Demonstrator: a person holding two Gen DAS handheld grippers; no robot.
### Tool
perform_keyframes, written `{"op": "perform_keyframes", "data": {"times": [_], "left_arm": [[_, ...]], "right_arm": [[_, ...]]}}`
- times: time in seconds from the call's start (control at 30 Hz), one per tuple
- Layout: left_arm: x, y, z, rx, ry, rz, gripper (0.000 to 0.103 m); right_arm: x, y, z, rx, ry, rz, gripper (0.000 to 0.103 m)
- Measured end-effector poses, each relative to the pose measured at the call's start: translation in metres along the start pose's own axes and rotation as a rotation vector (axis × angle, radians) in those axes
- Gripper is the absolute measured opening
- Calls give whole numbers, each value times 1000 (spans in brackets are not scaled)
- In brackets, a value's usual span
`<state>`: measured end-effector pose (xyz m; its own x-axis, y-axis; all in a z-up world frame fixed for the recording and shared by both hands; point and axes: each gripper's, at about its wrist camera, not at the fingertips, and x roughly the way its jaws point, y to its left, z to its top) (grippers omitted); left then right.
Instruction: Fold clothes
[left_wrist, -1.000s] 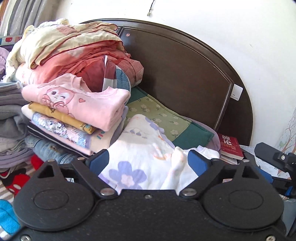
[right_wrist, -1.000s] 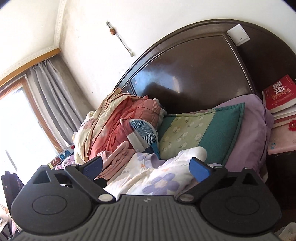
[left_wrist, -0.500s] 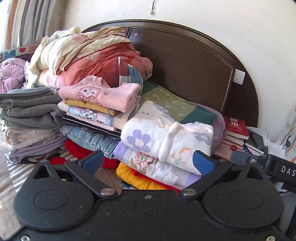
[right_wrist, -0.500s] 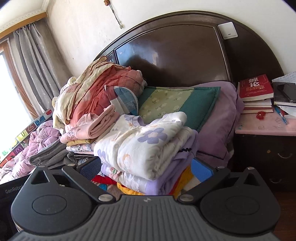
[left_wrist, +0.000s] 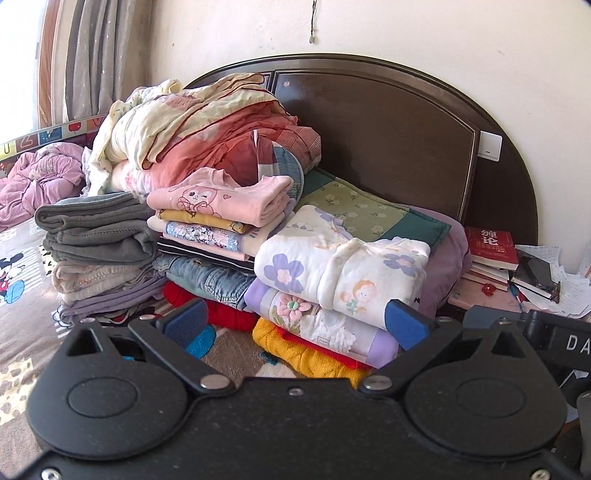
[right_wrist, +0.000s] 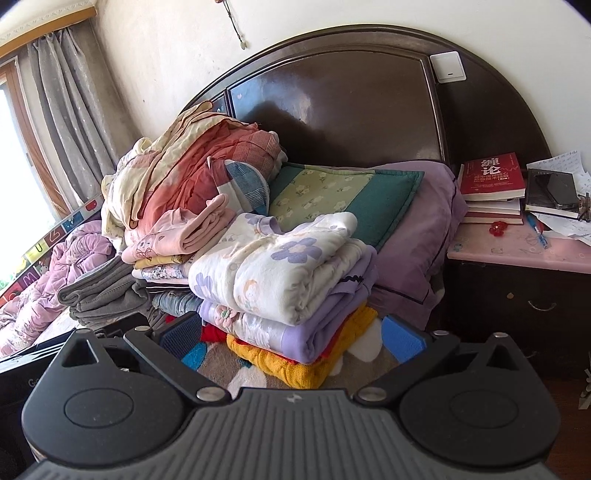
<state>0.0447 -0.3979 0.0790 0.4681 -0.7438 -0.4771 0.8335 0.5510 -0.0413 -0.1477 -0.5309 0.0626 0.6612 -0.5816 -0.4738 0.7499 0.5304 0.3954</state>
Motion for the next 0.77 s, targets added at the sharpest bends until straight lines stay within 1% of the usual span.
{"op": "perform_keyframes", "data": {"times": [0.13, 0.33, 0.77], "left_arm": [[-6, 0, -5, -11, 4, -20, 103], [-13, -6, -10, 2, -2, -28, 103], [-19, -13, -16, 21, -11, -64, 103]], "right_arm": [[-8, -1, 0, 1, -4, 0, 103], [-15, -6, -2, 5, -1, -11, 103], [-19, -18, -4, 23, 4, -25, 103]]}}
